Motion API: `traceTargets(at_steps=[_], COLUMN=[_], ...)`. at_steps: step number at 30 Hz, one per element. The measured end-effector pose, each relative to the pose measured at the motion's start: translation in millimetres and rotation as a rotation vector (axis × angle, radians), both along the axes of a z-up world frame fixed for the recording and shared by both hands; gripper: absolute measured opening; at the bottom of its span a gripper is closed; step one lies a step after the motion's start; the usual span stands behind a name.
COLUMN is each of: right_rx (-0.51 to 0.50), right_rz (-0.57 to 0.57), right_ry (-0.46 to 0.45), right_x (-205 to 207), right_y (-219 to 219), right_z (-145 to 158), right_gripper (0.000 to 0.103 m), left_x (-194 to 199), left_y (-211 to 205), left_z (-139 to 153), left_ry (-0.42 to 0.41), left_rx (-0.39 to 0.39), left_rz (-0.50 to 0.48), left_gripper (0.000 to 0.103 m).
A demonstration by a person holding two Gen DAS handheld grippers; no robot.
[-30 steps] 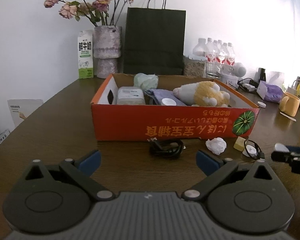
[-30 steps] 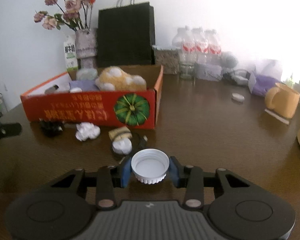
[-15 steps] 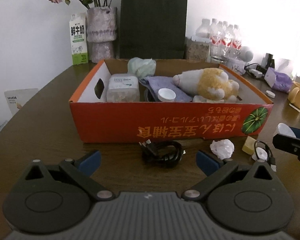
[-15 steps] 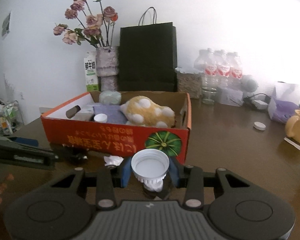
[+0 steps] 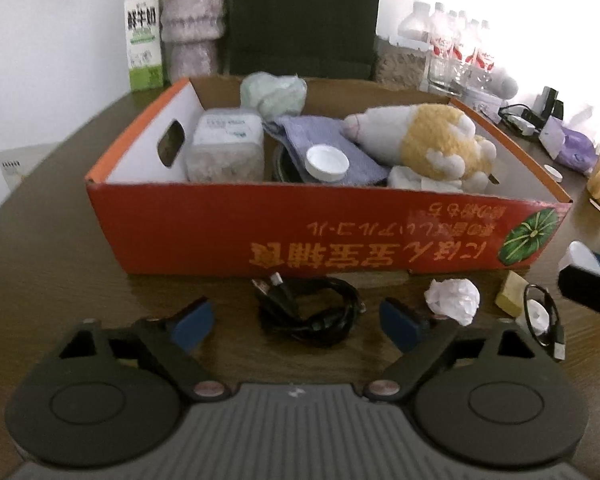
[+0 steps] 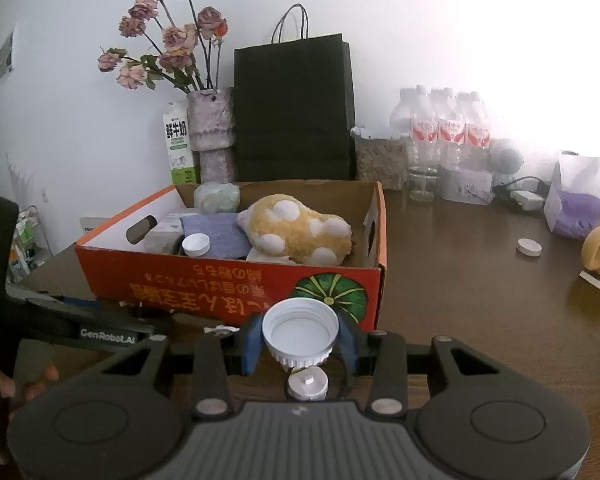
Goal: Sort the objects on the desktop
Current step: 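Grasp the coiled black cable with the left tool while the right tool holds the cap, then carry the cap and black cable into the box and open both tools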
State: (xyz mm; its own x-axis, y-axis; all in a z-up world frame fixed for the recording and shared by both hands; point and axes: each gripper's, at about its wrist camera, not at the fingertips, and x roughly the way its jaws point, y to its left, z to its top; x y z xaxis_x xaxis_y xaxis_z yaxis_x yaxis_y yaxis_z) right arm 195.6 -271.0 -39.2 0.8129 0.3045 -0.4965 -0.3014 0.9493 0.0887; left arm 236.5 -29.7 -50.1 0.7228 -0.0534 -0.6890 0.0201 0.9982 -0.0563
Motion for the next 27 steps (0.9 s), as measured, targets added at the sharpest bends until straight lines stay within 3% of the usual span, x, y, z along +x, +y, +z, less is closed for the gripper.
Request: traceTargets(at_steps=[7,11,27], right_rx=[-0.012,-0.017,-0.035], right_rz=[0.030,0.038,0.052], right_ry=[0.039,0.051,0.052], right_x=[1,-1,-12], right_y=[7,10,21], right_z=[-8,-9,-6], right_gripper=[0.039,0.039,0.039], left_x=[-1,-1,-18], left_y=[-4,-8,-4], left_z=[0,2,2], left_ry=[-0.009,-0.011,-0.046], left_rx=[0.033,0.050,0.058], left_rz=[-0.011,-0.029,-0.068], left_gripper=[0.077,0.062,0.055])
